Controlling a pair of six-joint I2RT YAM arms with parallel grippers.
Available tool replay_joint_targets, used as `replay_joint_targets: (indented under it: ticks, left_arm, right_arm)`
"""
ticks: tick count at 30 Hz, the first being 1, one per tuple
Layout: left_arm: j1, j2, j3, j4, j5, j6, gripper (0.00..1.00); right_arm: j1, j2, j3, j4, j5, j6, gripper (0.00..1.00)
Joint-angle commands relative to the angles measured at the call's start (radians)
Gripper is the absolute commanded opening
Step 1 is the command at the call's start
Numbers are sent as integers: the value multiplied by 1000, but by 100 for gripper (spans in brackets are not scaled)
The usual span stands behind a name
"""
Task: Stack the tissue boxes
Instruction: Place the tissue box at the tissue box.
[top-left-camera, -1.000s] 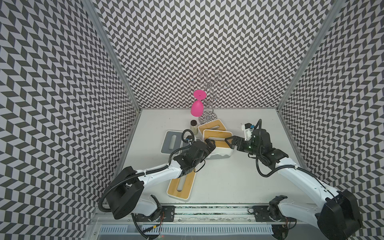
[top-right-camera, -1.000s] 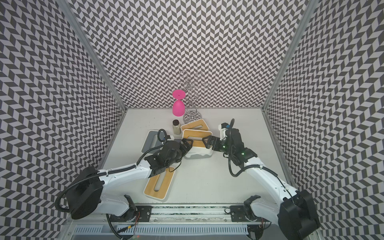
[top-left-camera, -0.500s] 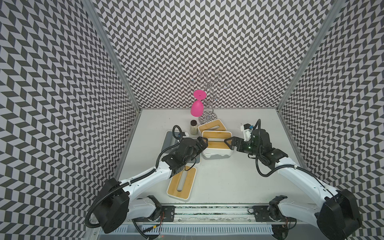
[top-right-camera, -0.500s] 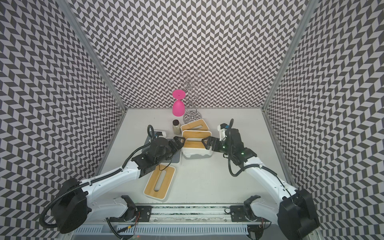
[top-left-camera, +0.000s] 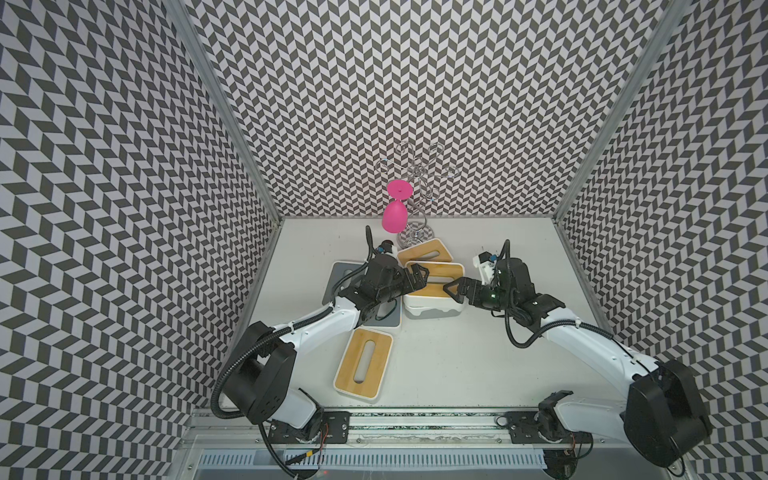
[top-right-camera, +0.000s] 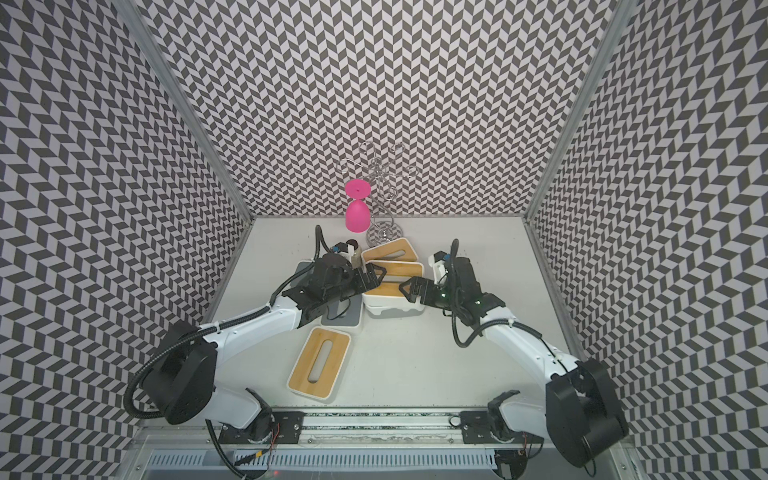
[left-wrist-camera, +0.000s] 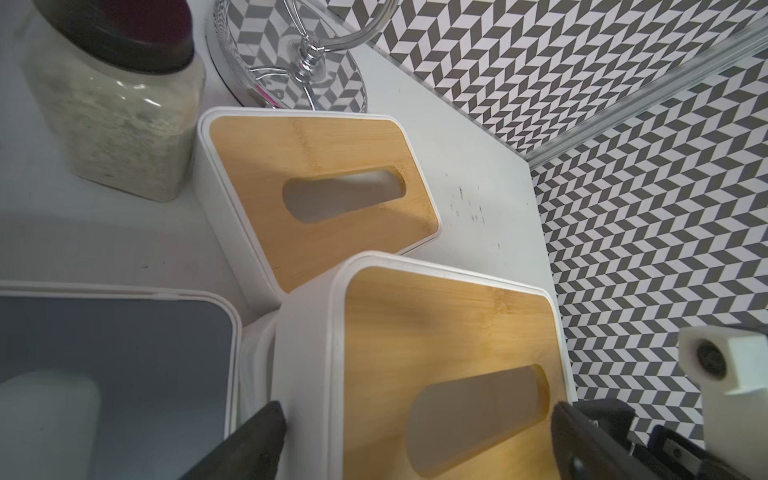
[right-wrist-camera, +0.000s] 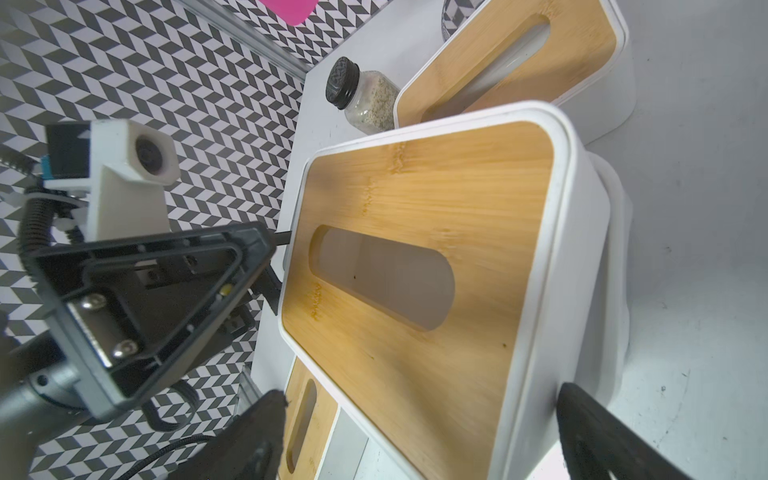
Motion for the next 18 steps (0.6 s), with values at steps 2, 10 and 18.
replay_joint_targets:
  ticks: [2,10,18]
  left_arm:
    - [-34,0,32,31,19,45,99]
    - [-62,-7,29,22,-12,34,99]
    - [-73,-36,-7,40,-45,3,99]
  right_arm:
    - [-5,21,56,78,-29,13,99]
    - [-6,64,104,94,-26,13,99]
    - [-12,124,162,85,-41,-11,99]
